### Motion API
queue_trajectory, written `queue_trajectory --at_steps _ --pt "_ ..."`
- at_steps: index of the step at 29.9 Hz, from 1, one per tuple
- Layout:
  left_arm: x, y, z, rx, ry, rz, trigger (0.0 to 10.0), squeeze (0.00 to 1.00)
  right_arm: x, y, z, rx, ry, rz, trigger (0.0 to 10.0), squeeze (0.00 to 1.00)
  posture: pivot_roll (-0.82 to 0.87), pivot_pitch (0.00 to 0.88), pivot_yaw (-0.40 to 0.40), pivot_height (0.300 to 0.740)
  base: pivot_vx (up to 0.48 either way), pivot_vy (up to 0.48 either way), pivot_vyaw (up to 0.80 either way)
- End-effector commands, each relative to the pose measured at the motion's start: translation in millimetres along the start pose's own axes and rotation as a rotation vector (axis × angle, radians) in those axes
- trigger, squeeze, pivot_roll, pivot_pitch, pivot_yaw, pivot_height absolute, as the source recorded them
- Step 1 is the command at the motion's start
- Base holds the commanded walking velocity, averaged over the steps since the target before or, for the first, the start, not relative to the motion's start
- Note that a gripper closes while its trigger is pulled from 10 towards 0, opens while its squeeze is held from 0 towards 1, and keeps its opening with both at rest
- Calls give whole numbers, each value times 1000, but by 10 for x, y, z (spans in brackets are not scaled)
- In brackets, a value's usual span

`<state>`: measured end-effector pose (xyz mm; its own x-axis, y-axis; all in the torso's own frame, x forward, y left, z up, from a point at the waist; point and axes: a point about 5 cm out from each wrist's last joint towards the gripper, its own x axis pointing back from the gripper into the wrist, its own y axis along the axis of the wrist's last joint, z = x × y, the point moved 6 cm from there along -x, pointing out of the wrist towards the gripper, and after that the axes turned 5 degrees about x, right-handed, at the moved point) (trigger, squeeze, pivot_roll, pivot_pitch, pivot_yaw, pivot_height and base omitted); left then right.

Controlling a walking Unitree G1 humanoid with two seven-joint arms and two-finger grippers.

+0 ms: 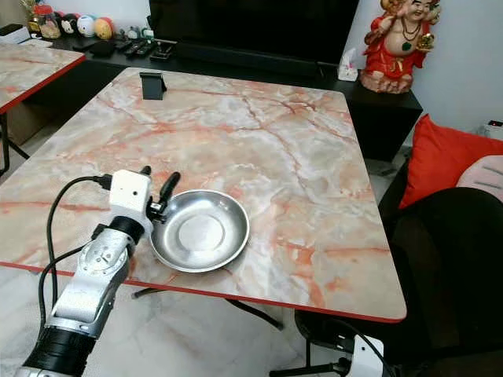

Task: Setting the table

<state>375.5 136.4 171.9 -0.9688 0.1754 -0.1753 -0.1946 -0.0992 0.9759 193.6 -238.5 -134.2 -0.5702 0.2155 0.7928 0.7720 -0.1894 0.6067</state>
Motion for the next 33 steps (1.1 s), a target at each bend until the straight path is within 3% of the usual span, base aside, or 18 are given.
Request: queue_trajectory --at_steps 1,13,25,33 --pt "-57 73 21 11 7 -27 10000 0 5 -6 19 -24 -7 -8 10000 0 92 0 -56 740 0 0 0" --pt "-131 37 2 49 2 -25 10000 0 12 -39 129 -52 -3 -8 10000 0 13 0 1 740 0 0 0" --pt "-112 -3 -96 49 -14 -30 10000 0 15 -55 30 -31 -15 0 10000 0 29 0 -23 740 0 0 0" --pt "-228 8 -310 73 -71 -38 10000 0 13 -14 -64 -41 -54 -14 10000 0 -102 0 32 740 0 0 0"
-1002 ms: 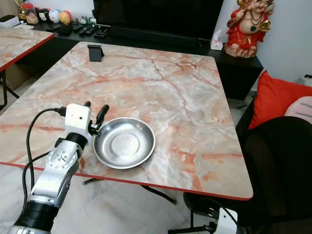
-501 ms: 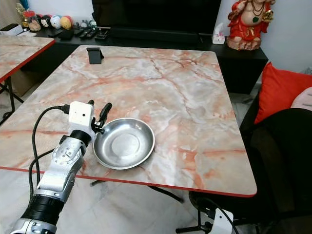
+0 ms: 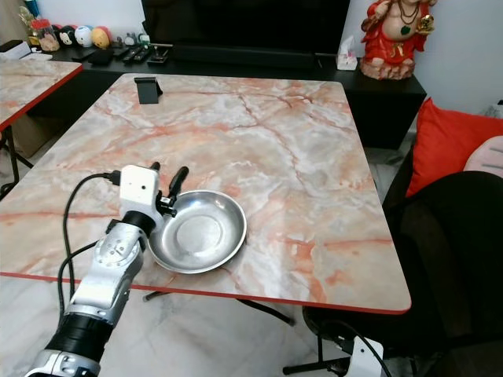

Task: Setting the table

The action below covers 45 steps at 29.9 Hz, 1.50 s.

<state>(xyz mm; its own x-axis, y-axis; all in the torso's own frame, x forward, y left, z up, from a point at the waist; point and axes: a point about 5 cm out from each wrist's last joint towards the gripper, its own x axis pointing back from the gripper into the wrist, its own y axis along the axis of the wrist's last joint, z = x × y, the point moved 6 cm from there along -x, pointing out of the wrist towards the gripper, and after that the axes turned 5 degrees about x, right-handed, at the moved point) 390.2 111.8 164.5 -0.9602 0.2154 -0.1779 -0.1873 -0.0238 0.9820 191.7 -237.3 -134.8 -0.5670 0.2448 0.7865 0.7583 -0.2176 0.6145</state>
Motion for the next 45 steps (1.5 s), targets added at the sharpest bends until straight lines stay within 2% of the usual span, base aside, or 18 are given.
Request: queue_trajectory --at_steps 1,2,5,11,16,18,21,24,25,27,37,45 --pt "-93 86 -134 0 -50 -32 10000 0 1 18 -94 -20 -37 -10 10000 0 -124 0 45 740 0 0 0" --pt "-144 92 -210 7 -77 -33 10000 0 -1 37 -132 -30 -52 -14 10000 0 -156 0 65 740 0 0 0" --pt "-185 83 -297 17 -109 -29 10000 0 -5 61 -168 -32 -62 -20 10000 0 -198 0 88 740 0 0 0" --pt "-230 64 -408 19 -147 -25 10000 0 -6 97 -241 -63 -95 -31 10000 0 -227 0 101 740 0 0 0" --pt "-232 105 -302 6 -104 -52 10000 0 -11 98 -255 -62 -99 -20 10000 0 -176 0 50 740 0 0 0" --pt "-216 136 -153 3 -36 -69 10000 0 -17 113 -233 -41 -87 -19 10000 0 -143 0 15 740 0 0 0" --pt "-181 121 -22 -15 20 -70 10000 0 -22 123 -201 -25 -77 -17 10000 0 -85 0 -29 740 0 0 0" --pt "-165 124 26 -19 42 -73 10000 0 -24 126 -187 -16 -71 -17 10000 0 -85 0 -29 740 0 0 0" --pt "-147 138 84 -26 64 -79 10000 0 -26 132 -164 -14 -63 -18 10000 0 -18 0 -64 740 0 0 0" --pt "-128 160 144 -32 86 -87 10000 0 -29 144 -139 -10 -50 -22 10000 0 14 0 -77 740 0 0 0" --pt "-108 110 174 -53 65 -66 10000 0 -33 152 -78 1 -20 -23 10000 0 10 0 -55 740 0 0 0" --pt "-115 103 170 -31 69 -60 10000 0 -28 117 -69 -3 -27 -13 10000 0 9 0 -46 740 0 0 0"
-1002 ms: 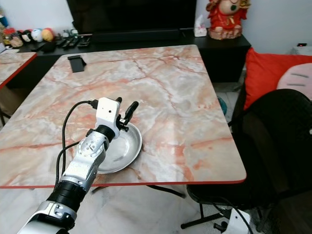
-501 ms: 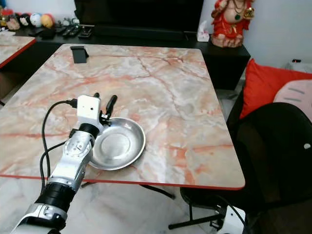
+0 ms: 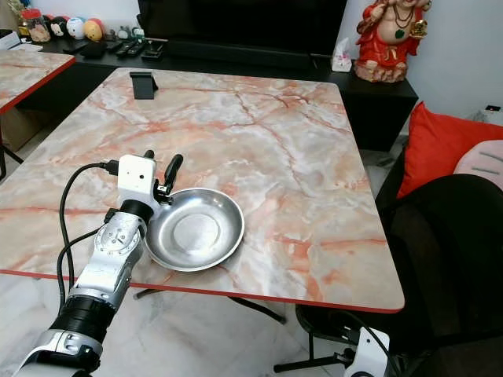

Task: Setting the table

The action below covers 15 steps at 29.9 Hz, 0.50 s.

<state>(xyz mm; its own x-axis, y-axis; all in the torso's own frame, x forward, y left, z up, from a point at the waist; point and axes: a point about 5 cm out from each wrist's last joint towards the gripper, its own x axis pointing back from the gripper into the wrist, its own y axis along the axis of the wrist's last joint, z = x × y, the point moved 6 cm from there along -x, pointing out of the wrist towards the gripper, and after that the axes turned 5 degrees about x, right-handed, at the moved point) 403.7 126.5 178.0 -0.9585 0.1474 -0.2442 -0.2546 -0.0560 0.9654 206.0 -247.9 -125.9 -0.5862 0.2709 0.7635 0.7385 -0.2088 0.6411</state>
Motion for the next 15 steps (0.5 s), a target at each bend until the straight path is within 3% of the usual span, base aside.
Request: queue_trajectory --at_steps 1,15 --pt "8 2 -27 18 -7 3 10000 0 13 -74 -7 -6 -7 22 10000 0 5 0 -42 740 0 240 0" --pt "8 21 -55 29 -23 2 10000 0 23 -121 16 -2 7 32 10000 0 5 0 -30 740 0 275 0"
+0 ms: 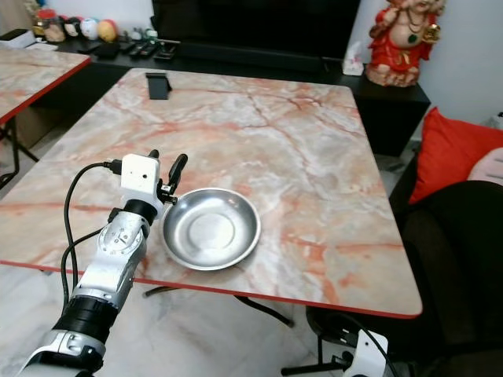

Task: Setting the table

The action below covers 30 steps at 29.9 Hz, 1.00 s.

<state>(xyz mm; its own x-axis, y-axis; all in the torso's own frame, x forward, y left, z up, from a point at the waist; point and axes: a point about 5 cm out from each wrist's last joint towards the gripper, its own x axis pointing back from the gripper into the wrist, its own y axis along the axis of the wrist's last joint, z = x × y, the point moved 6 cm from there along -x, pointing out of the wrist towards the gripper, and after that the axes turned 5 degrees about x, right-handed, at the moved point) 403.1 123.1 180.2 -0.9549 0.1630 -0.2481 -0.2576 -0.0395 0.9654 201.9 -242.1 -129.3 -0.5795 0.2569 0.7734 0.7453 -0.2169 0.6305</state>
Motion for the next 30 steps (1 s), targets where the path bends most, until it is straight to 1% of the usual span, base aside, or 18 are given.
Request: queue_trajectory --at_steps 1,10,15,30 --pt "12 -5 -23 13 -8 7 10000 0 9 -56 -28 3 -5 18 10000 0 5 0 -30 740 0 322 0" --pt "32 -18 -41 12 -20 10 10000 0 15 -76 -22 4 -4 19 10000 0 -2 0 -19 740 0 322 0" --pt "17 -13 -58 15 -31 10 10000 0 20 -92 -7 2 1 19 10000 0 -14 0 -4 740 0 321 0" --pt "24 0 -83 19 -48 6 10000 0 23 -111 28 7 13 26 10000 0 -3 0 -5 740 0 324 0"
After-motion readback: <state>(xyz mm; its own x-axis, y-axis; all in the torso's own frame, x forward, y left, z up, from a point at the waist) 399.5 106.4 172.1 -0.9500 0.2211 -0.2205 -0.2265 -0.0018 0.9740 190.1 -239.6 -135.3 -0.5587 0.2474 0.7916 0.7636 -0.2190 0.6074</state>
